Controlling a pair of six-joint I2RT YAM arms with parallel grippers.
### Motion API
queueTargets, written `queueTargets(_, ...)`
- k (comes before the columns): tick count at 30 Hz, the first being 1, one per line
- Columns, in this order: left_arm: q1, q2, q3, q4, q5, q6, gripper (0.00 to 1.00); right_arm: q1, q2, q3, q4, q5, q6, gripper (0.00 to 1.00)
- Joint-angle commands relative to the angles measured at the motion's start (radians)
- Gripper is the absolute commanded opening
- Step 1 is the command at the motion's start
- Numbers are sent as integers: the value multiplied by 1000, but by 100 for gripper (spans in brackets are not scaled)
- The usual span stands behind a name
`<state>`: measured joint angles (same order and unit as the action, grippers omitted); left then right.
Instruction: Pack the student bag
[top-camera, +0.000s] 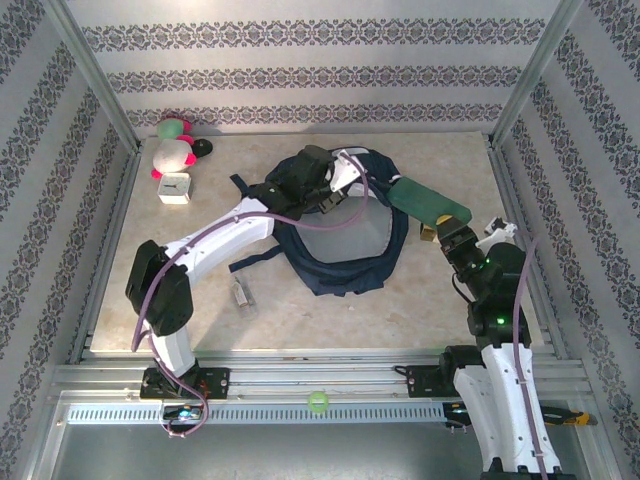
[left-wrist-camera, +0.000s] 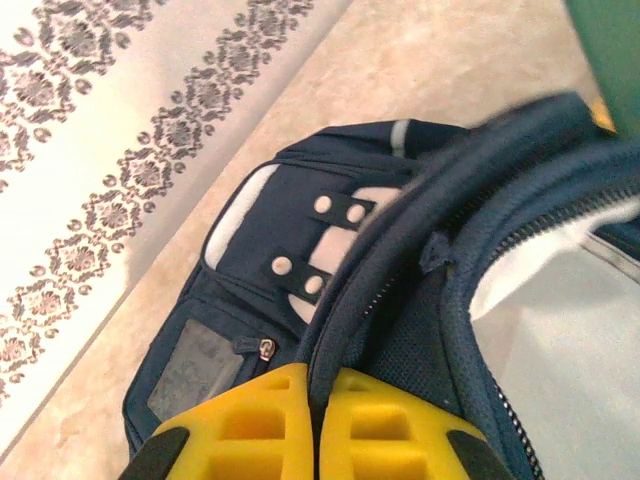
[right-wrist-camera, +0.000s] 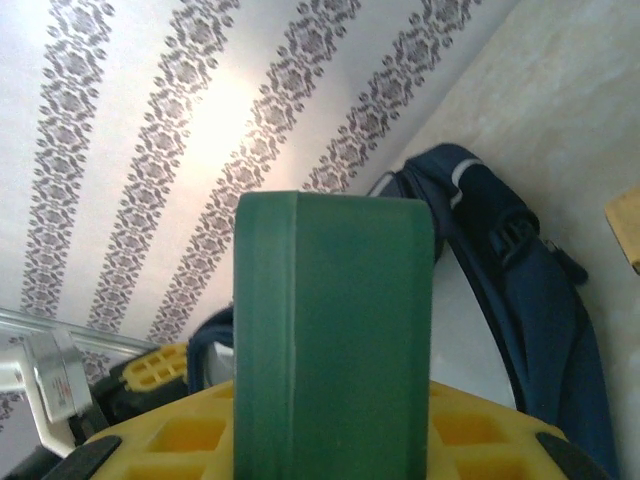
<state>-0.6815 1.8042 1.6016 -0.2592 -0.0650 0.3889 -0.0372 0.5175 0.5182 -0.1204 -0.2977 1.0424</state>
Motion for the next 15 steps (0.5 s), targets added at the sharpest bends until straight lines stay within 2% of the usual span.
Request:
queueTargets(1, 23, 20, 111, 21, -90, -138, 0, 3, 23, 14, -95, -85, -5, 15)
queueTargets(5, 23, 81, 198, -33, -95, -167, 0, 16, -1, -10, -109, -94, -2, 16)
queueTargets(10, 23, 99, 226, -30, -71, -210, 0, 52, -3, -71, -51, -95, 45, 16)
queueTargets(15, 23, 125, 262, -57, -124, -214, 0, 106, -27, -76, -41, -57, 57, 16)
